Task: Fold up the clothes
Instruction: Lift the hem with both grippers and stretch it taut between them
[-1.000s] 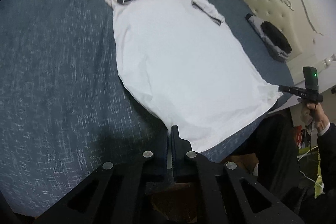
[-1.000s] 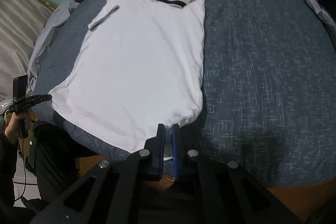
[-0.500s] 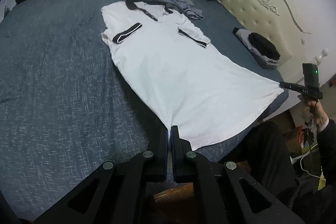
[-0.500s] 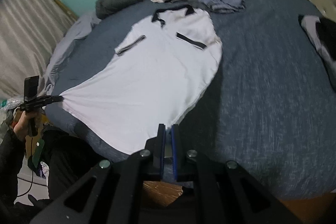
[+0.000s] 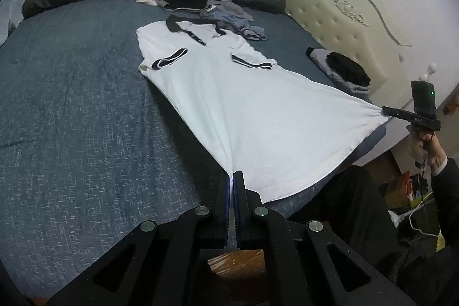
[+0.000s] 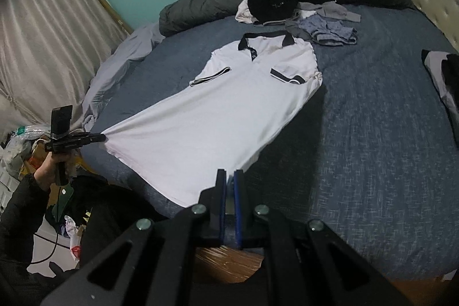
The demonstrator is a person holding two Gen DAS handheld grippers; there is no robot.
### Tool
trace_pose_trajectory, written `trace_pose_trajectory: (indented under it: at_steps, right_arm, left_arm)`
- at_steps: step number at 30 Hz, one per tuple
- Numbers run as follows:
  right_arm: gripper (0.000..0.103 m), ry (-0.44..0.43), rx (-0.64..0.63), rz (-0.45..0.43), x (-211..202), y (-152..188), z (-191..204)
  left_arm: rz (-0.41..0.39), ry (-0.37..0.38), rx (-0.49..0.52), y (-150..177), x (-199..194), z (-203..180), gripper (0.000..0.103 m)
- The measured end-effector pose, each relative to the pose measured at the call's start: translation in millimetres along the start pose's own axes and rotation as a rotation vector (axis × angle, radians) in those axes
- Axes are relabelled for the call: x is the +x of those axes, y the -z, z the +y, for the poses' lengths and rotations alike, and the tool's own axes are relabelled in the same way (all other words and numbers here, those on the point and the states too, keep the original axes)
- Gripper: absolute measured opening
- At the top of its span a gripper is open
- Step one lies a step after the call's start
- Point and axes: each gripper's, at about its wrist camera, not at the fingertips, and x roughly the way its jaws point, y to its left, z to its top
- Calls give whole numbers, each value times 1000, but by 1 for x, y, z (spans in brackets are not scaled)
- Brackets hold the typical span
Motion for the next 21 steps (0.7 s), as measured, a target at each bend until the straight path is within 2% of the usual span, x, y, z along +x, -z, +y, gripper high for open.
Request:
trace_pose_trajectory:
  at_steps: [21]
  right_arm:
    - [4, -52, -67, -24, -52, 14, 31]
  left_arm:
    - [-52, 43, 29, 21, -52, -19, 2]
